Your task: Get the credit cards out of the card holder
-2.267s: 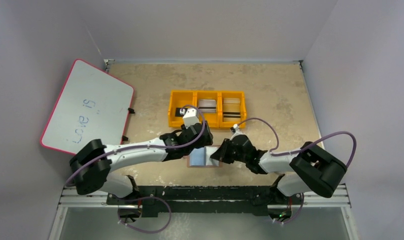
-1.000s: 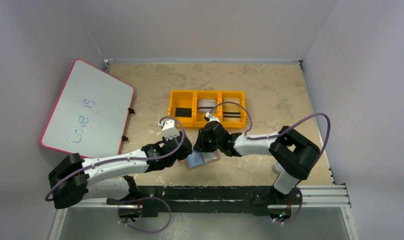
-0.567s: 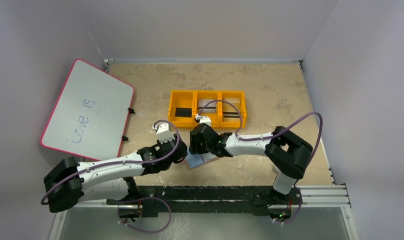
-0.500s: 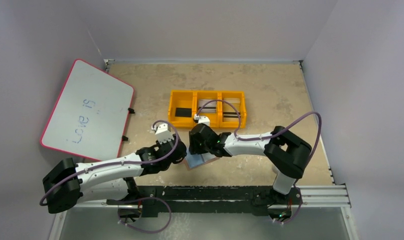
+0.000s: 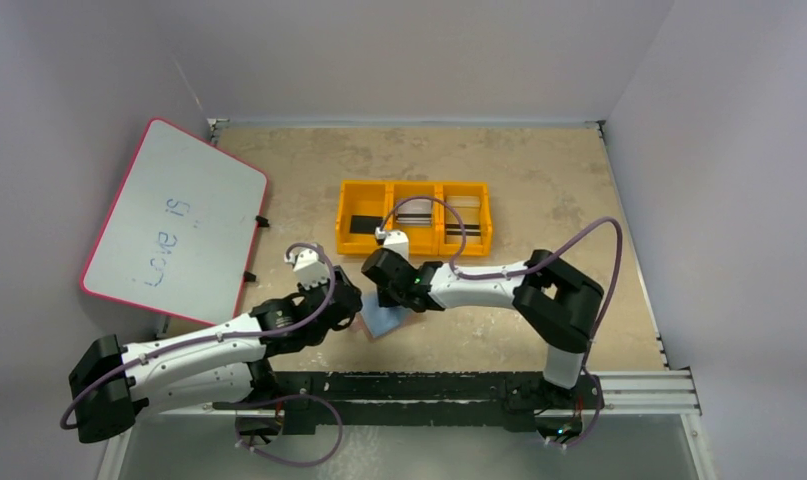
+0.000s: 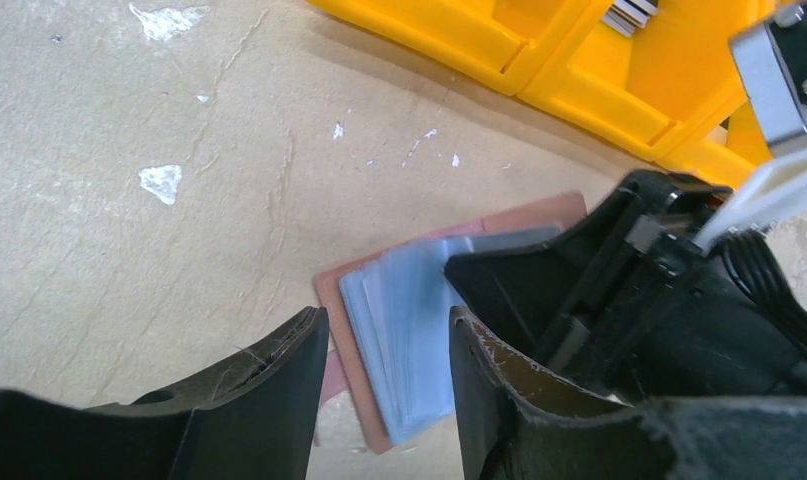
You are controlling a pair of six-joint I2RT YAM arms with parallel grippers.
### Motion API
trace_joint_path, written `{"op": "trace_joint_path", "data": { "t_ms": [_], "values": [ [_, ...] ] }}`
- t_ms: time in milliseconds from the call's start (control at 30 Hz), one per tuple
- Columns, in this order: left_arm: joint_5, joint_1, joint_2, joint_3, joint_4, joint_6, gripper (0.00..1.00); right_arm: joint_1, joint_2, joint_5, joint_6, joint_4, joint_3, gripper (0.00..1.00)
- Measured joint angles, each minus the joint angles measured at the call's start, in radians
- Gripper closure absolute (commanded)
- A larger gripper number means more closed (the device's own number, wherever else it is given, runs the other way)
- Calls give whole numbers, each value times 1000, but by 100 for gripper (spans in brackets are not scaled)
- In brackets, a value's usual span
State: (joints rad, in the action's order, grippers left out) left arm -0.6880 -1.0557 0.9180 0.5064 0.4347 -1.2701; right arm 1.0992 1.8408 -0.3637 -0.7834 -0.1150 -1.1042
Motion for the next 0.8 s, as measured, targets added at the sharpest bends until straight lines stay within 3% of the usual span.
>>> {"op": "trace_joint_path", "data": {
  "t_ms": [367,800],
  "values": [
    [69,1,-8,33,-2,51,50,-107,-135,272,-149,220,247,100],
    [319,48,51,2,-264,68,46,-159,-283,373,-528,594,578,100]
  ]
}}
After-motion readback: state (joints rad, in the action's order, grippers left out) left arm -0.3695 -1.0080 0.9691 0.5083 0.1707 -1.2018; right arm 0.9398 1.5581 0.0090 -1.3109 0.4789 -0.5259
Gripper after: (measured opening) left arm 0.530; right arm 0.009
